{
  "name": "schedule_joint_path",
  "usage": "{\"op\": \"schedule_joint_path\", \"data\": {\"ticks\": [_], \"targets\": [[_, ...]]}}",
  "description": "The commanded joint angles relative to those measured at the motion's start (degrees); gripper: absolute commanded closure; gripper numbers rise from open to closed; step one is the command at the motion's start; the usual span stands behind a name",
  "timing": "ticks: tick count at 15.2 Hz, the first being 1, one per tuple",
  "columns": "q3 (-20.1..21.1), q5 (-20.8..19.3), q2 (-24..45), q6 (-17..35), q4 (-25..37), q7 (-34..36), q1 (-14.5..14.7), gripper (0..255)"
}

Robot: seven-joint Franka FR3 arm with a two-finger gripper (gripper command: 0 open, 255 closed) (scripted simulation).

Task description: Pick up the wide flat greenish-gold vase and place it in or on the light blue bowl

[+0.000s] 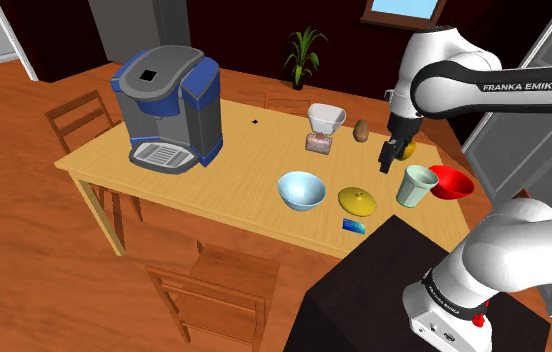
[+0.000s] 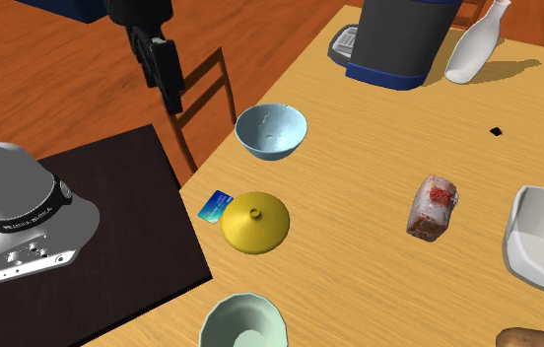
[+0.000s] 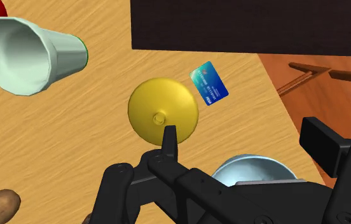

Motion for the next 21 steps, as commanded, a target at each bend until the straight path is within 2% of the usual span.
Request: {"op": "schedule_joint_path", "data": {"ticks": [1,8,12,15,17,21], "targets": [[-1.67,-1.04,1.3,4.77,-2.34,-1.26,-0.64,0],[-8.14,-4.14,13.65,23.5,-5.82,-5.98,-2.6,0],[-11.86,-4.11,23.43,34.41,-5.38,-9.42,-2.73,0],[-14.6,-1.95,31.62,42.21,-3.93,-13.2,-2.0,0],[-16.21,1.31,37.34,47.04,-2.48,-16.87,-1.15,0],[-16.53,4.86,42.44,51.58,-1.9,-19.87,-0.74,0]]}}
